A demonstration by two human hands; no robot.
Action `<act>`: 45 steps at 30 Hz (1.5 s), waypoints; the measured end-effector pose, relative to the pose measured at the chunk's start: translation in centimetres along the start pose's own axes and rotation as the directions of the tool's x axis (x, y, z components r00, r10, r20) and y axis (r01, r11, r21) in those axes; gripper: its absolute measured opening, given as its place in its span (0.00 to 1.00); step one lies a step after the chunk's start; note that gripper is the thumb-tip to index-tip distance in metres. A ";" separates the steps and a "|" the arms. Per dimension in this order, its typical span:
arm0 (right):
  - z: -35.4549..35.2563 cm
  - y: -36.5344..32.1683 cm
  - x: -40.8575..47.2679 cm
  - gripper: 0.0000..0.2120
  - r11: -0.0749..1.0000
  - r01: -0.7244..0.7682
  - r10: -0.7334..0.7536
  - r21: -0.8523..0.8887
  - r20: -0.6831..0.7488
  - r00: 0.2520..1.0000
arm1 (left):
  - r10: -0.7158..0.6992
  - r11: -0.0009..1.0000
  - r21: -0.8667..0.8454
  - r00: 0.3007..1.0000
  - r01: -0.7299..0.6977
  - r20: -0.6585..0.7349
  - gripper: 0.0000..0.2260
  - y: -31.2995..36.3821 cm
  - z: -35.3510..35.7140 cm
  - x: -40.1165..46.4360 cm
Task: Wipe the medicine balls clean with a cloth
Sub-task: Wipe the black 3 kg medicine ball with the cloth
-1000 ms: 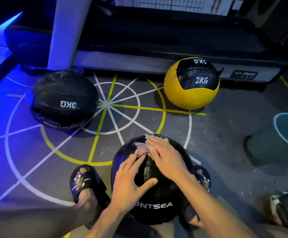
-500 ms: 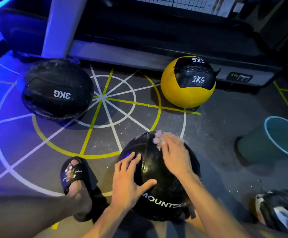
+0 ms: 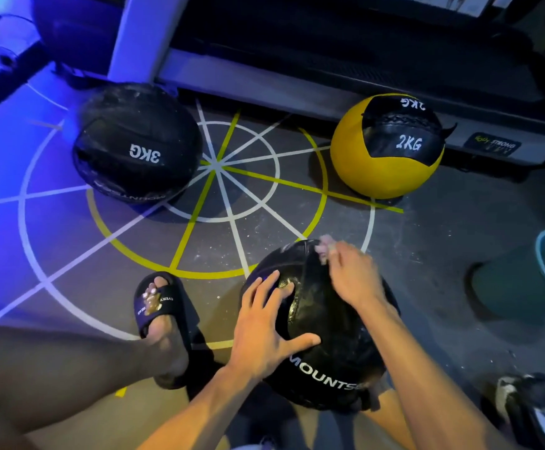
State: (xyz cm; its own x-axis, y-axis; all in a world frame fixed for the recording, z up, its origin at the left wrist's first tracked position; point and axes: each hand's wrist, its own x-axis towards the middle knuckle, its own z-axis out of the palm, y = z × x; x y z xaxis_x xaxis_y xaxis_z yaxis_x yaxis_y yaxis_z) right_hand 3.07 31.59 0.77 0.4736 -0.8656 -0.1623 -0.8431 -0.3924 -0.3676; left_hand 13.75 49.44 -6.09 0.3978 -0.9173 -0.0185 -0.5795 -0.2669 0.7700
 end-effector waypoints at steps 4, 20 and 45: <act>2.9 -7.6 0.8 0.16 0.886 0.408 -0.343 -0.221 0.281 0.896 | 0.059 0.998 0.009 0.996 -0.059 -0.068 0.43 -0.1 0.3 -0.2; 1.3 -4.1 5.1 0.19 0.907 0.391 -0.282 -0.154 0.468 0.838 | 0.054 0.997 -0.046 0.991 -0.060 -0.123 0.41 -0.7 1.4 -0.3; 1.6 -5.9 6.6 0.16 0.867 0.498 -0.361 -0.028 0.655 0.664 | 0.033 0.992 -0.120 0.999 -0.033 0.004 0.37 -0.4 0.5 0.3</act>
State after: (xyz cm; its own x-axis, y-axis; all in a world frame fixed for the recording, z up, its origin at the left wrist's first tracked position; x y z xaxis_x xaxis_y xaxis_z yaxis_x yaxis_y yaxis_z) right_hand 11.58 28.66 0.41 0.7855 -0.2296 -0.5747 -0.5016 -0.7800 -0.3741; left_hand 13.74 49.13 -6.78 0.3754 -0.9268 0.0047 -0.5025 -0.1993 0.8413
